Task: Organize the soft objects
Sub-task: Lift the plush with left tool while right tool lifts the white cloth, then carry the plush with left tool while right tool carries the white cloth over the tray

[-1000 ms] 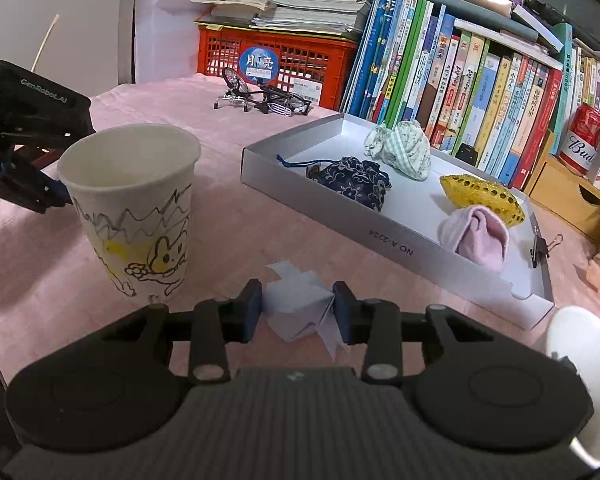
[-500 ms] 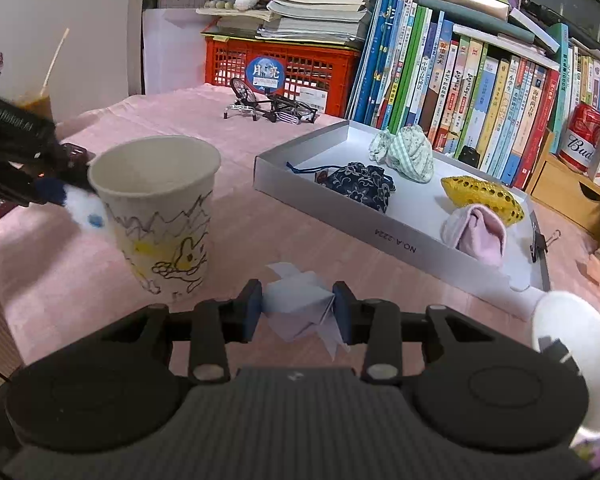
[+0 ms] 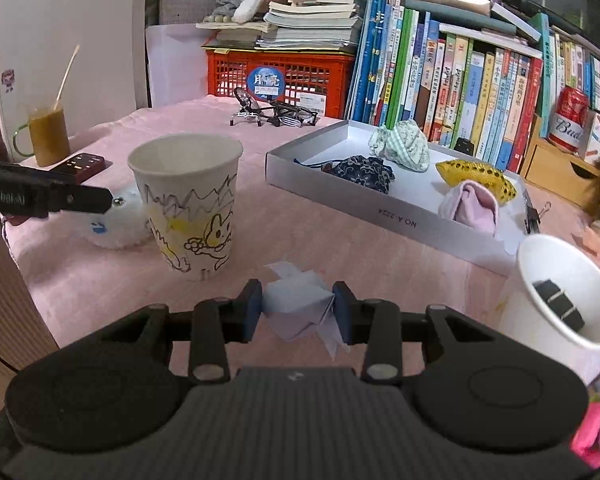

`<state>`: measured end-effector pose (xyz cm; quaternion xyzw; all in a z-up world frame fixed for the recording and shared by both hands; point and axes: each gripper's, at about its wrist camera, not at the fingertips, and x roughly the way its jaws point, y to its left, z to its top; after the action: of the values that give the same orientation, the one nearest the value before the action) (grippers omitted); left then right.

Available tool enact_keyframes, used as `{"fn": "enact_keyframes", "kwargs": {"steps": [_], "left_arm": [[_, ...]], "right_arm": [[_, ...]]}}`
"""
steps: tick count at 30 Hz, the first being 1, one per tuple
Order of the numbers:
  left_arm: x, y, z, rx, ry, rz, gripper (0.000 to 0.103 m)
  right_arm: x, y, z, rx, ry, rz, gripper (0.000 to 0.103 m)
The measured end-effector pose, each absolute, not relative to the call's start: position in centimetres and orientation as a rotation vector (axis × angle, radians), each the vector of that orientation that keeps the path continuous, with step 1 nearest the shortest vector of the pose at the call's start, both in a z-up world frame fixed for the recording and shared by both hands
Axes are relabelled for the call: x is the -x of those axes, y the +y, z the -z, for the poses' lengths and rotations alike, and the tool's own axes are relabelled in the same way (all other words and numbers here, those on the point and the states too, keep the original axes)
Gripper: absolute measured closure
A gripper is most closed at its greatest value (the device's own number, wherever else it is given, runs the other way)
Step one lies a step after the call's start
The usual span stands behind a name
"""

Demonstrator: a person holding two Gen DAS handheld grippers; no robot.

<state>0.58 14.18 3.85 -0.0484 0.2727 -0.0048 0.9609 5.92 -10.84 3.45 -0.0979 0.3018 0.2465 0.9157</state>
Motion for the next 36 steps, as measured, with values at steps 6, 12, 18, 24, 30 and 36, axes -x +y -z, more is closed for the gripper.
{"fn": "enact_keyframes", "kwargs": {"steps": [6, 12, 18, 24, 30, 36], "left_arm": [[-1.7, 13.1, -2.6, 0.08, 0.562, 0.009, 0.018], [-3.1, 13.3, -1.4, 0.128, 0.584, -0.001, 0.037], [-2.7, 13.2, -1.8, 0.101, 0.569, -0.009, 0.04], [-1.8, 13.9, -4.2, 0.111, 0.508, -0.051, 0.04], [-1.8, 14.3, -7.9, 0.102, 0.427, -0.058, 0.04], [-2.8, 13.3, -11.4, 0.084, 0.394, 0.013, 0.04]], "right_arm": [[-5.6, -11.2, -3.2, 0.184, 0.62, -0.495, 0.059], [-5.4, -11.4, -3.1, 0.175, 0.615, -0.487, 0.059], [-5.1, -11.3, -3.4, 0.166, 0.6, -0.491, 0.059], [-4.8, -11.1, -4.9, 0.151, 0.561, -0.505, 0.059], [-4.7, -11.5, -7.4, 0.13, 0.503, -0.514, 0.059], [-5.5, -12.6, -10.1, 0.101, 0.45, -0.49, 0.059]]}}
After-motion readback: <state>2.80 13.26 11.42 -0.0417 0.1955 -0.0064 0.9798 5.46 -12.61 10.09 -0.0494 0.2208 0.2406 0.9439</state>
